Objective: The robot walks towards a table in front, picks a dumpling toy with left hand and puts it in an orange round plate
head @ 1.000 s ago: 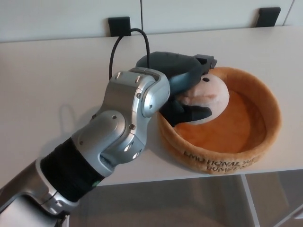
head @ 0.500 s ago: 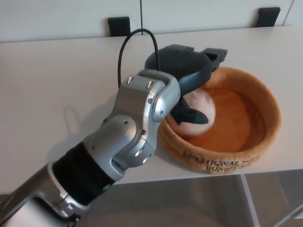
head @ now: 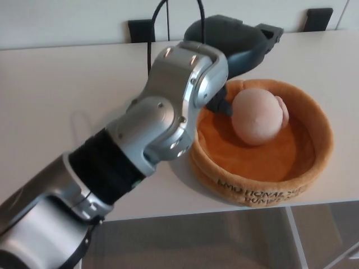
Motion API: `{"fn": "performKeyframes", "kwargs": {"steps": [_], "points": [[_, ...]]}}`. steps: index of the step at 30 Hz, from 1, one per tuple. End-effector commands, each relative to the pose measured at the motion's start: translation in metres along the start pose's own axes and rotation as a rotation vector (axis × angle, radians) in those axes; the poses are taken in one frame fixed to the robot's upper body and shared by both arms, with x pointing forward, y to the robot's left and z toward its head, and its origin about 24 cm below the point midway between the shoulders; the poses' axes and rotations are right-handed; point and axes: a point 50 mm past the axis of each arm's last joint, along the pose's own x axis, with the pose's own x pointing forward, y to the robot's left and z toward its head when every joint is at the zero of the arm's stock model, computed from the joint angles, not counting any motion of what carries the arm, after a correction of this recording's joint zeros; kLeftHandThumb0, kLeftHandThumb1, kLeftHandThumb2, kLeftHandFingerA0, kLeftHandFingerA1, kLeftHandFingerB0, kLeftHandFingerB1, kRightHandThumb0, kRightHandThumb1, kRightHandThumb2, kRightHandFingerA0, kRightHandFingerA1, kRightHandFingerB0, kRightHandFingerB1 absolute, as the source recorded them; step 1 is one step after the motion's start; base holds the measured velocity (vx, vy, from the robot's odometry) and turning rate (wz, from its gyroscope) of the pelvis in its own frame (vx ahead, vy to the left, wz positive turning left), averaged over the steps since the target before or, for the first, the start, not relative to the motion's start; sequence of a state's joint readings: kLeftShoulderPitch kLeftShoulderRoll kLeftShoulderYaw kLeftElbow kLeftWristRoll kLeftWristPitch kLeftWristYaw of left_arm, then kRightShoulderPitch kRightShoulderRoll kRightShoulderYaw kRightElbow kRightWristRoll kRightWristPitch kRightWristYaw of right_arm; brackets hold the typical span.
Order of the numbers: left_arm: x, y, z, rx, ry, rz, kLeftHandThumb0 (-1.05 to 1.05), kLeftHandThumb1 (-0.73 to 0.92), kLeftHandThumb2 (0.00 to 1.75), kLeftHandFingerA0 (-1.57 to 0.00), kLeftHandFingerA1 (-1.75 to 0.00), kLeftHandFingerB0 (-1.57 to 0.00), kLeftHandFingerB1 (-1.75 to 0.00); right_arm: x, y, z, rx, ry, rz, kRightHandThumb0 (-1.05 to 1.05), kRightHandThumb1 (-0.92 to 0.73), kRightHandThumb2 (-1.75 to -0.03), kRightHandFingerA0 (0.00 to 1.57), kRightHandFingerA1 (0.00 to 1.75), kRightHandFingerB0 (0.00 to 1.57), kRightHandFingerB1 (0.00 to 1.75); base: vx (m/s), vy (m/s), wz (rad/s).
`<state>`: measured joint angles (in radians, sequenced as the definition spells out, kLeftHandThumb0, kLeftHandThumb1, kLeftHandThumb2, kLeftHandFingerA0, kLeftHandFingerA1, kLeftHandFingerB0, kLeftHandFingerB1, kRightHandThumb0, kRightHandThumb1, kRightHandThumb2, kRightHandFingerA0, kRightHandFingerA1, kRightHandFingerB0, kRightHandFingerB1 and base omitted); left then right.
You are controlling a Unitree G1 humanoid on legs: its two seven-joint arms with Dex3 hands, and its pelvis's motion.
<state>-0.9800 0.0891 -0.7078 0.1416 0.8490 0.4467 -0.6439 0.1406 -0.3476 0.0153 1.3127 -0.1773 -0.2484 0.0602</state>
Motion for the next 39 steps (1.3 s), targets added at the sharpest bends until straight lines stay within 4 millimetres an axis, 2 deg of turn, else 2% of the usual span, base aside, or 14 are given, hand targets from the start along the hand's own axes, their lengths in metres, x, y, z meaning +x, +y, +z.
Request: {"fn": "performKeyframes", "kwargs": {"steps": [1,10,12,17,18,21,23,24,28,29,34,36,37,39], "points": [[0.003,0.016,-0.006,0.026,0.011,-0.122,-0.55,0.32,0.56,0.0,0.0,0.0,-0.05,0.001,-0.007,0.004,-0.006,-0.006,-0.024,-0.57,-0.54,-0.79,0.32,0.45,0.17,0.39,0.0,0.0,0.0],[-0.025,0.025,-0.015,-0.09,-0.051,-0.02,-0.91,0.45,0.62,0.0,0.0,0.0,0.0,0.003,-0.004,0.008,-0.018,-0.012,-0.022,-0.58,-0.55,-0.8,0.3,0.44,0.15,0.39,0.0,0.0,0.0],[-0.092,0.044,-0.015,-0.143,-0.204,0.199,-0.64,0.37,0.79,0.0,-0.06,0.0,-0.11,0.003,-0.009,0.012,-0.029,-0.023,-0.035,-0.53,-0.7,-0.61,0.41,0.35,0.19,0.28,0.0,0.0,0.0],[-0.102,0.043,-0.015,-0.146,-0.22,0.223,-0.64,0.37,0.79,0.0,-0.06,0.0,-0.11,0.003,-0.009,0.012,-0.031,-0.022,-0.036,-0.53,-0.7,-0.61,0.41,0.35,0.19,0.28,0.0,0.0,0.0],[-0.169,0.041,-0.02,-0.17,-0.294,0.345,-0.42,0.41,0.54,-0.09,-0.32,0.0,-0.18,0.002,-0.013,0.008,-0.015,-0.013,-0.052,-0.51,-0.68,-0.61,0.42,0.36,0.19,0.29,0.0,0.0,0.0],[-0.206,0.033,-0.023,-0.137,-0.325,0.398,-0.37,0.42,0.54,-0.12,-0.39,-0.01,-0.26,0.0,-0.014,0.004,-0.008,-0.007,-0.062,-0.5,-0.68,-0.61,0.49,0.45,0.2,0.28,0.0,0.0,0.0],[-0.237,0.014,-0.041,-0.135,-0.366,0.403,-0.22,0.38,0.87,-0.01,-0.5,0.0,-0.51,-0.002,-0.015,-0.003,0.014,0.009,-0.068,-0.36,-0.45,-0.94,0.4,0.61,0.04,0.45,0.0,0.0,0.0],[-0.256,-0.005,-0.051,-0.194,-0.371,0.386,-0.19,0.37,0.86,0.0,-0.5,0.0,-0.49,-0.002,-0.015,-0.004,0.021,0.014,-0.072,-0.52,-0.67,-0.62,0.42,0.37,0.15,0.27,0.0,0.0,0.0],[-0.302,-0.054,-0.059,-0.399,-0.252,0.247,-0.19,0.25,0.8,-0.03,-0.5,-0.02,-0.48,-0.002,-0.016,-0.005,0.0,0.02,-0.094,-0.5,-0.66,-0.61,0.5,0.4,0.18,0.28,0.0,0.0,0.0],[-0.312,-0.062,-0.059,-0.426,-0.215,0.197,-0.39,0.35,0.56,-0.17,-0.36,-0.17,-0.32,-0.003,-0.016,-0.006,0.004,0.023,-0.091,-0.5,-0.66,-0.61,0.5,0.4,0.18,0.28,0.0,0.0,0.0],[-0.36,-0.12,-0.081,-0.612,-0.041,-0.164,-0.46,0.42,0.53,-0.5,-0.4,-0.28,-0.3,-0.004,-0.021,-0.011,0.022,0.054,-0.102,-0.56,-0.53,-0.78,0.41,0.49,0.13,0.38,0.0,0.0,0.0],[-0.379,-0.16,-0.087,-0.725,0.111,-0.296,-0.56,0.39,0.68,-0.39,-0.47,-0.29,-0.39,-0.005,-0.024,-0.013,0.014,0.063,-0.107,-0.51,-0.67,-0.61,0.43,0.35,0.17,0.28,0.0,0.0,0.0],[-0.386,-0.181,-0.088,-0.786,0.201,-0.34,-0.28,0.28,0.84,-0.05,-0.52,0.0,-0.46,-0.005,-0.023,-0.014,0.026,0.064,-0.106,-0.48,-0.66,-0.61,0.49,0.37,0.18,0.28,0.0,0.0,0.0],[-0.397,-0.217,-0.087,-0.838,0.358,-0.409,-0.4,0.46,0.57,-0.07,-0.3,-0.15,-0.3,-0.006,-0.02,-0.017,0.037,0.069,-0.106,-0.52,-0.5,-0.76,0.48,0.5,0.13,0.38,0.0,0.0,0.0]]}}
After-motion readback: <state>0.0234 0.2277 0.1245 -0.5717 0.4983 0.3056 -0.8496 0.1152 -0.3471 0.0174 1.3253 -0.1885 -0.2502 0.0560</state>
